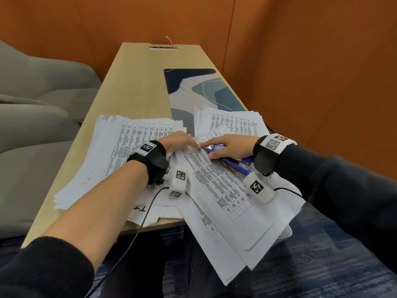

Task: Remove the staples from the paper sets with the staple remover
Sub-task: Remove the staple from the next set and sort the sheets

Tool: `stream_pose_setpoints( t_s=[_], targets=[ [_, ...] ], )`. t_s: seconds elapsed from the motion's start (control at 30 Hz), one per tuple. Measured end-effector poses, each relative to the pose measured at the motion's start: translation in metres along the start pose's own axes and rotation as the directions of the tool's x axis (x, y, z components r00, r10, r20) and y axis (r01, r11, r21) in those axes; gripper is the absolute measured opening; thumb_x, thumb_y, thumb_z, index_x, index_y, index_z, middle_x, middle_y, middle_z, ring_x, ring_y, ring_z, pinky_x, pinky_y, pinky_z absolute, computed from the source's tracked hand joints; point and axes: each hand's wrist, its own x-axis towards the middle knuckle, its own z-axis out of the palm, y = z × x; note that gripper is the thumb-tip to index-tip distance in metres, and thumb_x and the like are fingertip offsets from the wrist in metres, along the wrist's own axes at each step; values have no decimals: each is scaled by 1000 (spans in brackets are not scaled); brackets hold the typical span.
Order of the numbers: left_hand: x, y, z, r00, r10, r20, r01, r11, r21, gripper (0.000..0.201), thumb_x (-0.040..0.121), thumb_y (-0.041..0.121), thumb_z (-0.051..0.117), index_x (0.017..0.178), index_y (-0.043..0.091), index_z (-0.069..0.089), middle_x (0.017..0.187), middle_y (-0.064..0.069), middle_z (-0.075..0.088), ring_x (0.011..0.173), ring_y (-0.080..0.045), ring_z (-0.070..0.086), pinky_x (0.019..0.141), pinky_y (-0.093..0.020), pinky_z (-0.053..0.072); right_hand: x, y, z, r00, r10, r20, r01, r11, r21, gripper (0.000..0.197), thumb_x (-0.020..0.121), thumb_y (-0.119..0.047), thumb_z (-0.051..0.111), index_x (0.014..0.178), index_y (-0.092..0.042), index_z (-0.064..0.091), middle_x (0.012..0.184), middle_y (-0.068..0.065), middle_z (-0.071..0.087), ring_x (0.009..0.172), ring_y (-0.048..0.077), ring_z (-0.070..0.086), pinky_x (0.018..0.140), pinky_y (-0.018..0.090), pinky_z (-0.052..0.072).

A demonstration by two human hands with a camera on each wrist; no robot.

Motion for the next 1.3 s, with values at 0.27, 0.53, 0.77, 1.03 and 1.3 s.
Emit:
stream_pose_setpoints(
  t_s=[0.27, 0.53, 0.77, 1.03, 1.3],
  targets=[
    [3, 10, 9, 979, -118, -167, 104, 991, -87, 22, 83, 27, 70, 90, 6, 68, 93, -12, 72, 75, -24, 67, 80, -35, 54, -14, -33, 5, 988, -67, -137, -52, 699, -714, 53, 102, -33, 41, 151, -40, 20, 85, 3, 57, 73, 20, 57, 60, 29, 46],
    [-6, 54, -7, 997, -33, -71, 42, 992, 121, 29, 89, 37, 64, 91, 9, 67, 89, -9, 71, 74, -22, 68, 64, -27, 55, -43, -24, -15, 966, -68, -251, -109, 773, -626, 52, 102, -35, 39, 151, -41, 22, 91, 5, 61, 81, 23, 60, 65, 30, 47],
    [-3, 75, -31, 999, -16, -28, 22, 970, 241, 52, 85, 62, 56, 109, 17, 67, 101, -3, 64, 72, -18, 57, 62, -27, 51, -95, 82, -55, 935, 210, -286, -278, 934, -222, 52, 97, -43, 52, 146, -44, 35, 135, 3, 55, 96, 21, 60, 85, 31, 49],
    [-33, 16, -29, 979, -179, 93, 199, 938, -285, 86, 33, 61, 88, 96, 8, 62, 88, -9, 66, 51, -17, 63, 46, -27, 53, -161, 180, 11, 805, 594, 1, -567, 769, -296, 54, 91, -37, 65, 140, -26, 43, 136, 4, 55, 114, 22, 55, 86, 26, 40],
    [-62, 6, 31, 976, -46, -211, -24, 948, -319, 36, 73, 10, 80, 104, 1, 66, 96, -17, 73, 78, -28, 73, 61, -32, 60, -158, 182, 28, 779, 619, 101, -545, 747, -381, 63, 95, -35, 58, 151, -36, 28, 148, 0, 45, 129, 22, 48, 98, 28, 41]
  ],
)
